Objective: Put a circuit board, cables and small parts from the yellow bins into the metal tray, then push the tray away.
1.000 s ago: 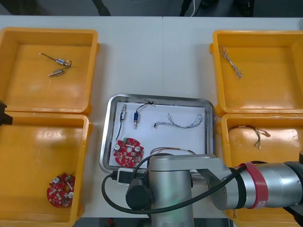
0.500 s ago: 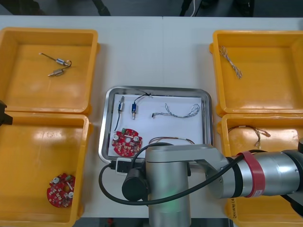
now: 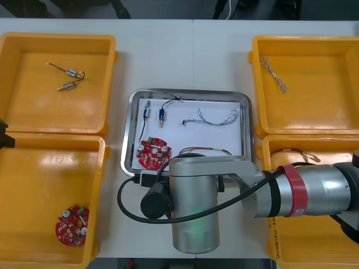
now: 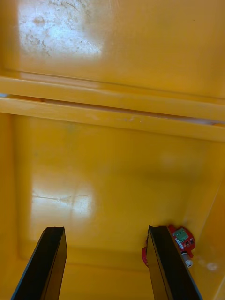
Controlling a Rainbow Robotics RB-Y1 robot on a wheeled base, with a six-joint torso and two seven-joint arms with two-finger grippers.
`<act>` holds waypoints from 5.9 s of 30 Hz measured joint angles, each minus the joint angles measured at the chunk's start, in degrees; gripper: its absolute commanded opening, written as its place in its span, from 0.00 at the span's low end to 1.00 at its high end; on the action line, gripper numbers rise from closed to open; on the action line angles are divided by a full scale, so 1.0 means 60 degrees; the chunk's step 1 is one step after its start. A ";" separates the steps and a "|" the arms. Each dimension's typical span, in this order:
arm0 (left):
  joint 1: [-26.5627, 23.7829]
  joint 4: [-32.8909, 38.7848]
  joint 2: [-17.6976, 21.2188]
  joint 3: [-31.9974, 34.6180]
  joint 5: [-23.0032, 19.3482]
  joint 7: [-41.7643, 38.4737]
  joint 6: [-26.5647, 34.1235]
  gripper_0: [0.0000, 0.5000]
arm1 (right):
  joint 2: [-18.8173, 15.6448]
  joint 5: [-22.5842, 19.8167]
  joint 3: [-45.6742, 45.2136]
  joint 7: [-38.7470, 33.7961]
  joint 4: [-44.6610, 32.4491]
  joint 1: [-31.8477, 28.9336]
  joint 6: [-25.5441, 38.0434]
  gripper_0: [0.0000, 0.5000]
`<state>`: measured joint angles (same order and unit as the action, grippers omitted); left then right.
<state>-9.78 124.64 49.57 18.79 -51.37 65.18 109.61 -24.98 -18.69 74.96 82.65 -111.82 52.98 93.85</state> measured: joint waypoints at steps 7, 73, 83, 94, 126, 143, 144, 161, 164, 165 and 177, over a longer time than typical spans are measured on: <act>0.0000 0.0000 0.0000 0.0000 0.0000 0.0000 0.0000 1.00 | 0.0000 0.0001 0.0055 0.0000 0.0062 0.0328 0.0000 0.00; 0.0000 0.0005 -0.0001 0.0000 0.0000 0.0002 0.0000 1.00 | -0.0007 -0.0690 -0.0311 0.0000 -0.0570 0.0766 0.1387 1.00; 0.0000 0.0005 -0.0001 0.0000 0.0000 0.0002 0.0000 1.00 | 0.0267 -0.0140 -0.0314 0.0539 0.0205 0.0262 0.0864 1.00; 0.0000 0.0006 -0.0001 0.0000 0.0000 0.0002 0.0000 1.00 | 0.0322 0.0519 -0.0315 0.0546 0.0476 -0.0177 0.0338 1.00; 0.0000 0.0007 -0.0001 0.0001 0.0000 0.0002 0.0000 1.00 | 0.0353 0.0897 -0.0319 0.0631 0.0916 -0.0420 -0.0167 0.03; 0.0000 0.0007 -0.0001 0.0001 0.0000 0.0002 0.0000 1.00 | 0.0355 0.1001 -0.0319 0.0631 0.0943 -0.0405 -0.0230 0.00; 0.0000 0.0007 -0.0001 0.0001 0.0000 0.0002 0.0000 1.00 | 0.0355 0.1002 -0.0319 0.0631 0.0949 -0.0395 -0.0241 0.00; 0.0000 0.0008 -0.0002 0.0001 0.0000 0.0003 0.0000 1.00 | 0.0356 0.0992 -0.0299 0.0631 0.1637 0.0454 -0.0651 0.00; 0.0000 0.0008 -0.0002 0.0001 0.0000 0.0003 0.0000 1.00 | 0.0356 0.0991 -0.0250 0.0632 0.1796 0.0634 -0.0712 0.00; 0.0000 0.0008 -0.0002 0.0001 0.0000 0.0003 0.0000 1.00 | 0.0356 0.0989 -0.0213 0.0631 0.1867 0.0705 -0.0751 0.00; 0.0000 0.0009 -0.0002 0.0001 0.0001 0.0003 0.0000 1.00 | 0.0356 0.0985 0.0051 0.0632 0.2525 0.1321 -0.1148 0.00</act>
<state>-9.78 124.69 49.56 18.79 -51.36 65.19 109.61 -22.84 -12.79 75.27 86.44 -96.67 60.90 86.97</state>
